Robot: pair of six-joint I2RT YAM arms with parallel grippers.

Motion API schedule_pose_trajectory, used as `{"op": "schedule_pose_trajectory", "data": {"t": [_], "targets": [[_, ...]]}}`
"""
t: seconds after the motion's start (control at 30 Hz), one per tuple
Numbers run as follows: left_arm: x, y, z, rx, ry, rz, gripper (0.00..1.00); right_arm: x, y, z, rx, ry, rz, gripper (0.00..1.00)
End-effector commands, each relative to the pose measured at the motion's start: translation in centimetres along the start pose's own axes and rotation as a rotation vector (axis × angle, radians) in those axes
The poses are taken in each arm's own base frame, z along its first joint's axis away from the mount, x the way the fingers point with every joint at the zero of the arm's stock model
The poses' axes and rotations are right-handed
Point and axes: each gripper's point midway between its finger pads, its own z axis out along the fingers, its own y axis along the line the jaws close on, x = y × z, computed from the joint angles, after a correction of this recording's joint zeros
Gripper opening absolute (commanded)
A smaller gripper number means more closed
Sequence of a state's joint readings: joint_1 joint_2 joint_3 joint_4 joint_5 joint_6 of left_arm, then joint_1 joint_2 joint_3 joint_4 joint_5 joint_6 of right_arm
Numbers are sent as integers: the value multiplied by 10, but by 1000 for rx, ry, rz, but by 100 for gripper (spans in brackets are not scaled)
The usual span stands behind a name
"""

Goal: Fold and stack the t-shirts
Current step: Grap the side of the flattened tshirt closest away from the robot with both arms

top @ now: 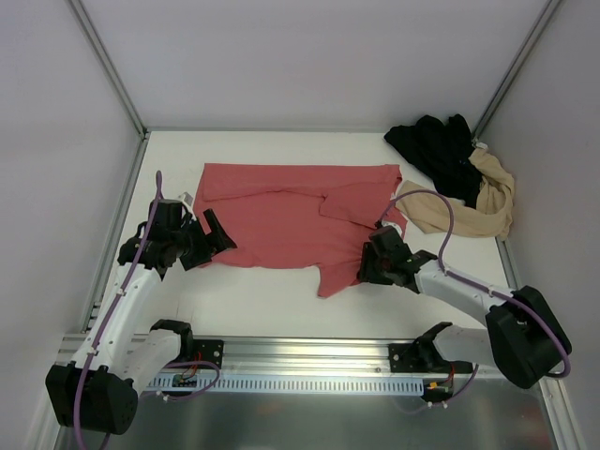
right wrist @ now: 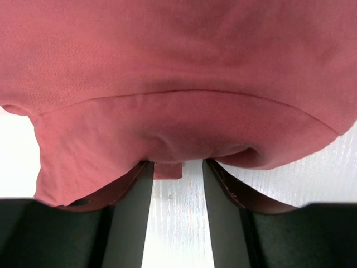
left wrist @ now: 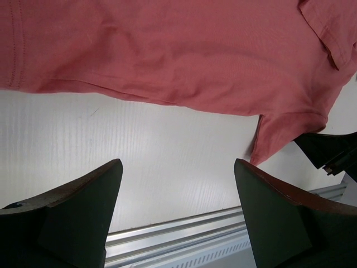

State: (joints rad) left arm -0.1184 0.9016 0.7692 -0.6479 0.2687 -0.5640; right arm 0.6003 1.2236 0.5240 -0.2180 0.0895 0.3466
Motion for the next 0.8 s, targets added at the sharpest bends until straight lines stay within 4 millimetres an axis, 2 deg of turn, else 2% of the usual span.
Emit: {"op": "schedule_pose_trajectory", "data": {"t": [0.0,0.33,0.43,0.53,0.6,0.63,0.67,0.7,0.77], "targets": [[-1,4,4,-16,-12,29,83,27,-15,7,53,93,-8,42],[0,8,4,-31,-12,34,84,38,-15,13,52,124,1,0],[0,9,4,-34,-11,37,83,40,-16,10,58,124,0,0],[0,9,2,-36,-12,40,83,33,-16,-1,58,92,3,0],[1,12,4,-48,-11,41,84,23,-19,-19,68,46,1,0],[3,15,6,-57,-6,39,84,24,-26,-28,96,48,-3,0],[4,18,8,-72,-2,35,84,12,-22,-40,76,-3,-3,1],[6,22,10,-88,7,30,83,9,-23,-47,82,-15,-6,0],[11,36,16,-152,27,7,83,7,-29,-62,98,-33,-18,0]]}}
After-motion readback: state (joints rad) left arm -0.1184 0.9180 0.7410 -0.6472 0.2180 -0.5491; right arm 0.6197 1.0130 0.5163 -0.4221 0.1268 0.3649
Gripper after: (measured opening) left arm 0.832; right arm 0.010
